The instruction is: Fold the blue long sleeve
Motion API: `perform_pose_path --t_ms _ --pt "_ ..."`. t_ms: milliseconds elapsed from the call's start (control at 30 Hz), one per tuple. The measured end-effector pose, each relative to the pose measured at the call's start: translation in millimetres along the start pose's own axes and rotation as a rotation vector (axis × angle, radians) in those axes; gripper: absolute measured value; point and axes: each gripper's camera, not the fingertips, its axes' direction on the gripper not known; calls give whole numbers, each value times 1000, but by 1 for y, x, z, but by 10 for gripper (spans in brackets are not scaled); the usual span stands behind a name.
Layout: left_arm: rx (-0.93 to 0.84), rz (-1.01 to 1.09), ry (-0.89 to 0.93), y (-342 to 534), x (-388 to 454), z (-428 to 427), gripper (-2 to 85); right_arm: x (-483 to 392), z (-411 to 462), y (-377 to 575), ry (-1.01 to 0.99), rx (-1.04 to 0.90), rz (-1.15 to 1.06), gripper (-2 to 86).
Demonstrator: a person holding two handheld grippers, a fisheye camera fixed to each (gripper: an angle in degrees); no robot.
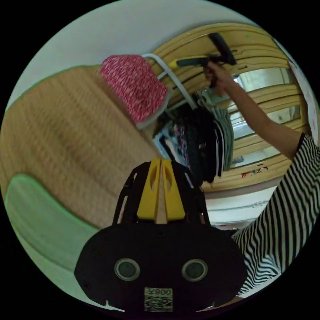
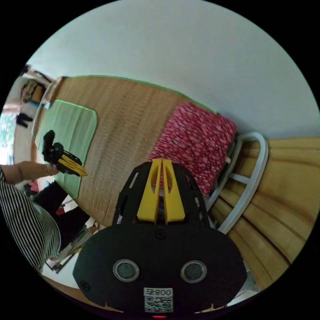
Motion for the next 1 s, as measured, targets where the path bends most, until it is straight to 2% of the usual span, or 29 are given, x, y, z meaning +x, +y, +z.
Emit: perform_pose_path --t_ms 67,133,400,600,667,767,900,1000 --pt "-35 -71 -45 70 0 -36 2 -36 -22 4 -6 63 -75 1" --pt "1 -111 -82 111 3 -70 2 -84 -44 10 -37 156 -147 1" --pt "403 -71 -207 222 6 -264 3 -243 -94 -2 -237 260 -267 1" --pt "608 8 -523 371 39 -435 3 -393 -150 -27 -298 357 -339 1" --pt "677 -9 -685 441 56 -499 2 -439 -168 -40 -329 395 -362 1" --pt "709 -20 -830 516 75 -565 1 -516 -194 -65 -359 450 -449 1" --pt "707 -45 -764 596 82 -622 1 -607 -223 -111 -444 475 -605 1" --pt "780 -109 -754 654 92 -647 1 -656 -246 -130 -544 484 -730 1"
